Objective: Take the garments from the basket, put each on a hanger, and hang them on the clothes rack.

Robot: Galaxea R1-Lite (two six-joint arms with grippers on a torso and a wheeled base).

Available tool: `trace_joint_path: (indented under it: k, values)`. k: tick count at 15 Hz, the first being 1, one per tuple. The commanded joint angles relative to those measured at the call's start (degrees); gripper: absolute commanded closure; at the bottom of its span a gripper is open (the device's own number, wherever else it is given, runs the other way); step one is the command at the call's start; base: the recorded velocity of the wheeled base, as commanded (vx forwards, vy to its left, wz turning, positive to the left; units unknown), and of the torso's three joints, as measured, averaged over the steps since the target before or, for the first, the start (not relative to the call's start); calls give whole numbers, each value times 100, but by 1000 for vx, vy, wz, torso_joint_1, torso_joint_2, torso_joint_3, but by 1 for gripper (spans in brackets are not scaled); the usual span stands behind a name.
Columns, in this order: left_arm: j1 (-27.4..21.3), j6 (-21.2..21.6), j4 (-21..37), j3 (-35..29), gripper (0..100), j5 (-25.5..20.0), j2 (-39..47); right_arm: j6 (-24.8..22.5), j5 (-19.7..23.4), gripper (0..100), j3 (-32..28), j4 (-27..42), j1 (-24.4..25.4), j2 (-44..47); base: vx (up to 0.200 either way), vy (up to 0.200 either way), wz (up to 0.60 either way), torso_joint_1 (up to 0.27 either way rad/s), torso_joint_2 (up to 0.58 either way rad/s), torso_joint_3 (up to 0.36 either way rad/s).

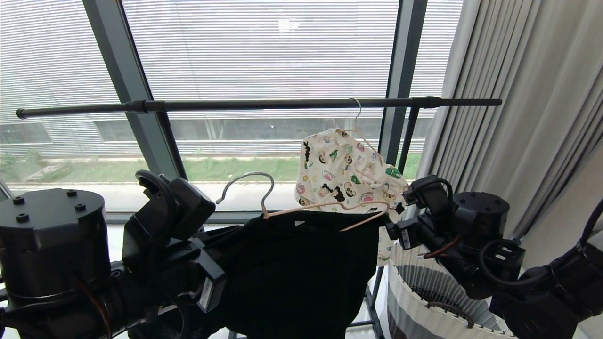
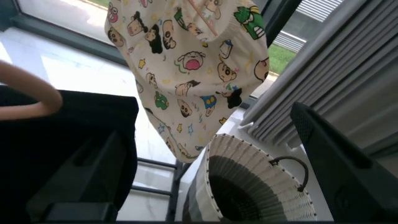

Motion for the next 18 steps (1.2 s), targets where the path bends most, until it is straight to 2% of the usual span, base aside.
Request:
trace_joint_path:
  k: [1, 6, 8, 11, 17, 18]
  values:
    - [57, 3, -1, 32, 100, 4, 25, -4, -3, 0, -9, -4, -43, -61, 0, 0, 0, 0, 0, 0]
    - [338, 38, 8, 102, 100, 4, 16, -13, 15, 0, -26, -4, -105, -131, 0, 0, 0, 0, 0, 0]
    - [505, 434, 8, 304, 100, 13, 34, -13, 23, 0, -97, -4, -105, -166, 0, 0, 0, 0, 0, 0]
    - [523, 451, 8, 313, 100, 31, 236, -4, 67, 0, -404, 58, -96, -333, 0, 0, 0, 0, 0, 0]
    - [540, 346, -1, 234, 100, 233, 552, 22, 735, 0, -1116, 1077, -70, -1177, 0, 0, 0, 0, 0, 0]
    - [532, 240, -1, 146, 100, 233, 640, 49, 999, 0, -1248, 1464, 9, -1511, 0, 0, 0, 0, 0, 0]
